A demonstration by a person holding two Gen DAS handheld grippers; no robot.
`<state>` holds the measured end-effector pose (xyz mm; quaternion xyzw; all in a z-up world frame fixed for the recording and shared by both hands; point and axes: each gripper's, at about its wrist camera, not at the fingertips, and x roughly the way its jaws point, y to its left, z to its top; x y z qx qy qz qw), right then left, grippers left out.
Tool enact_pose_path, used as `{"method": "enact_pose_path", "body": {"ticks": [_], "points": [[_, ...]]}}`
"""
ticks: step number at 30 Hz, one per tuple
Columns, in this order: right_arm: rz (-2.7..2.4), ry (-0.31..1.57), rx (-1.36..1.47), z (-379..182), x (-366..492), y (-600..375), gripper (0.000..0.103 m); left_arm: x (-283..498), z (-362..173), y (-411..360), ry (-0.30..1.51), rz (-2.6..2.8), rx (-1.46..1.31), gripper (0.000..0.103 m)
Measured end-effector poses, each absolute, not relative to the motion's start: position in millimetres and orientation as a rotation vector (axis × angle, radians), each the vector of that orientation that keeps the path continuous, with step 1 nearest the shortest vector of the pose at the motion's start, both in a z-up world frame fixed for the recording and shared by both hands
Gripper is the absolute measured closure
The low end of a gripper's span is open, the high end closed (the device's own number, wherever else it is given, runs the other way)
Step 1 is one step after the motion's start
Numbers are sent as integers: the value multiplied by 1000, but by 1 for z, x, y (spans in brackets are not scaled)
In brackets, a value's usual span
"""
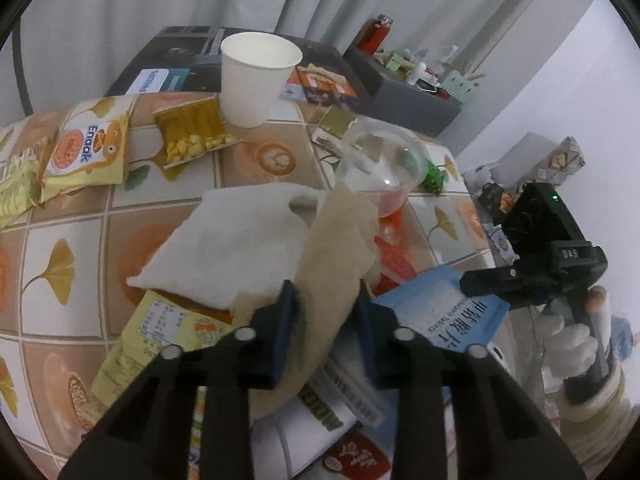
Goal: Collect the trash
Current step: 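Grasp the beige paper napkin with left gripper while right gripper grasps blue-white box, then carry both items over the blue wastebasket and open both grippers to drop them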
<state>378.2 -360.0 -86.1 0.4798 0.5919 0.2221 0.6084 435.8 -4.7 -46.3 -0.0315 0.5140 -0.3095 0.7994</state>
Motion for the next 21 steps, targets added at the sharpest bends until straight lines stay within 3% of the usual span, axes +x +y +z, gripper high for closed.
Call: {"method": "enact_pose_path", "body": {"ticks": [6, 21], "points": [[546, 1367, 1122, -89, 382, -355, 64, 435, -46, -4, 1096, -643, -68, 97], [561, 1277, 1114, -69, 372, -356, 71, 414, 8, 8, 930, -649, -66, 100]]}}
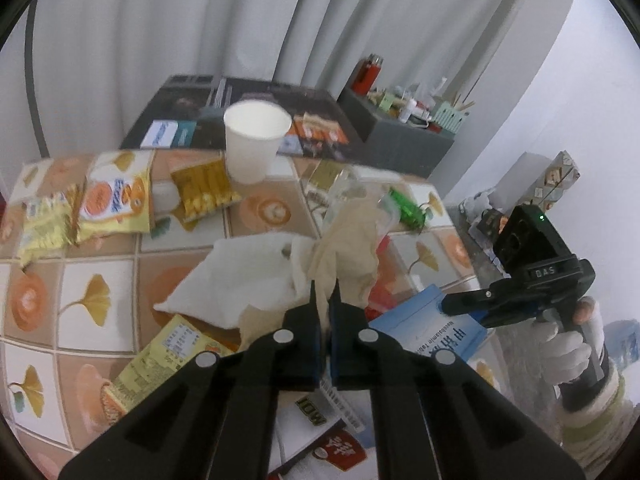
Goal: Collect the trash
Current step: 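Carry both items over the blue wastebasket and open both grippers to drop them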
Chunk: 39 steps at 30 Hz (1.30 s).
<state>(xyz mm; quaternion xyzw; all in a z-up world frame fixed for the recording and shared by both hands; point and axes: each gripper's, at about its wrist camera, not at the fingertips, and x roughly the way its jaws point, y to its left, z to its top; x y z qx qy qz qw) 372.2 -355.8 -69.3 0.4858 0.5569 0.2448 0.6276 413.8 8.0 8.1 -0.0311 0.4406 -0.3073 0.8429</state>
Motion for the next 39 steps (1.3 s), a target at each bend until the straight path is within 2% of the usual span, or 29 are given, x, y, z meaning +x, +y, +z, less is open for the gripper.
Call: {"method": "enact_pose_path", "body": {"ticks": [13, 24, 31, 39], "points": [[570, 1138, 1124, -38, 347, -368, 71, 378, 79, 13, 790, -696, -58, 100], [504, 941, 1186, -23, 270, -434, 71, 333, 118, -18, 738, -793, -38, 100], [346, 803, 1222, -20, 180, -499, 72, 289, 130, -83, 732, -931, 6, 100], [24, 710, 1229, -41, 55, -581, 72, 229, 108, -222, 799, -1114, 153, 100]]}}
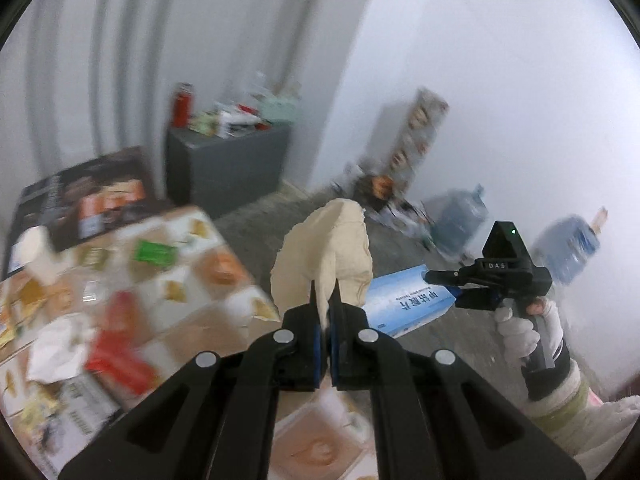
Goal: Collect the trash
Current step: 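Carry both items over the blue wastebasket and open both grippers to drop them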
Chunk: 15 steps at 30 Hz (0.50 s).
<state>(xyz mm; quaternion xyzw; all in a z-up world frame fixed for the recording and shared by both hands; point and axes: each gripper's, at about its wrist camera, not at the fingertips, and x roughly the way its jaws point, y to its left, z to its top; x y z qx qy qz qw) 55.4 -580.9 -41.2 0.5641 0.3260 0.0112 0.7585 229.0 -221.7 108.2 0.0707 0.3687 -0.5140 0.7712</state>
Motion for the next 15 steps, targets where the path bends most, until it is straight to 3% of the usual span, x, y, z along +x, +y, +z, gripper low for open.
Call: {"method": "enact_pose_path", "body": {"ticks": [7, 15], "points": [[-213, 719, 1227, -83, 3, -621, 72, 190, 48, -347, 948, -1207, 260, 99], [-439, 814, 1169, -145, 15, -652, 71, 171, -40, -464, 1101, -1232, 389, 99]]}}
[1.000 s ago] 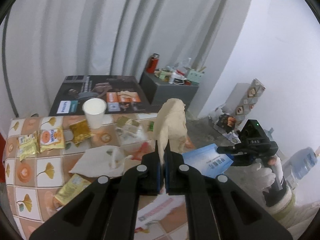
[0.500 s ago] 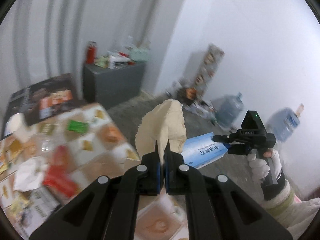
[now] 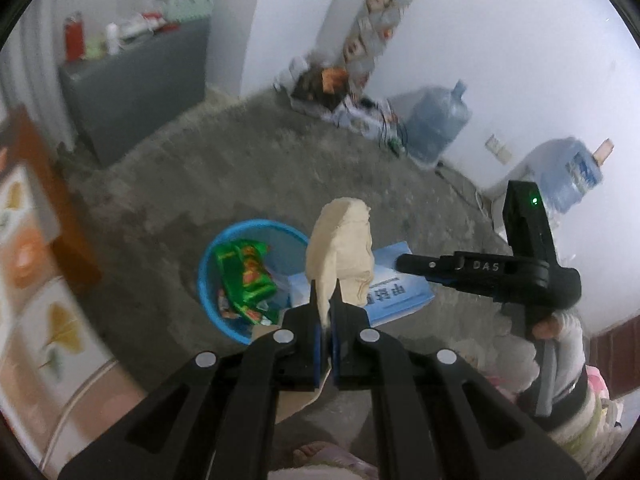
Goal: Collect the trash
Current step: 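Carry both items over the blue wastebasket and open both grippers to drop them, then move both tools back over the table toward the remaining trash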
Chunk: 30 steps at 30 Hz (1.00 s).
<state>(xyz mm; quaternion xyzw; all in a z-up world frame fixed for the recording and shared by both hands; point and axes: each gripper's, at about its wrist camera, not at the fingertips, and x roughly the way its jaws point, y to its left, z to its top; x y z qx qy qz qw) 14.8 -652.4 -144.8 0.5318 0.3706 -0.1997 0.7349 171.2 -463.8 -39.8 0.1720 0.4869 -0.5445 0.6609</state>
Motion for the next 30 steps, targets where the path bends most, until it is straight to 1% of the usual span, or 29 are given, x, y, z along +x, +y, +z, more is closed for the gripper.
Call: {"method": "enact_pose_path", "body": {"ticks": [6, 7, 8, 9, 10, 11, 13, 15, 18, 22, 30], "points": [[-538, 841, 1131, -177, 28, -680, 71, 175, -87, -524, 1151, -1233, 430, 99], [-541, 840, 1139, -184, 31, -684, 70, 176, -94, -531, 1155, -1233, 432, 98], [-539, 839, 1143, -189, 30, -686, 69, 178, -104, -540, 1166, -1228, 436, 86], [-545, 835, 1147, -199, 34, -689, 58, 181, -116, -548, 1189, -1218, 438, 61], [-557, 832, 1151, -211, 36, -694, 44, 185, -128, -553, 1208, -1203, 428, 49], [-571, 834, 1154, -217, 34, -696, 42, 186, -135, -555, 1211, -1188, 417, 44], [-603, 861, 1178, -238, 30, -699, 42, 190, -151, -558, 1223, -1156, 404, 44], [-622, 854, 1231, -249, 21, -699, 42, 192, -155, -554, 1239, -1147, 381, 44], [-623, 836, 1233, -247, 6, -695, 42, 192, -150, -545, 1232, -1148, 365, 44], [-641, 810, 1181, -231, -14, -686, 42, 192, -129, -534, 1184, -1159, 339, 43], [-638, 727, 980, -182, -41, -647, 42, 171, -58, -479, 1058, -1217, 257, 39]]}}
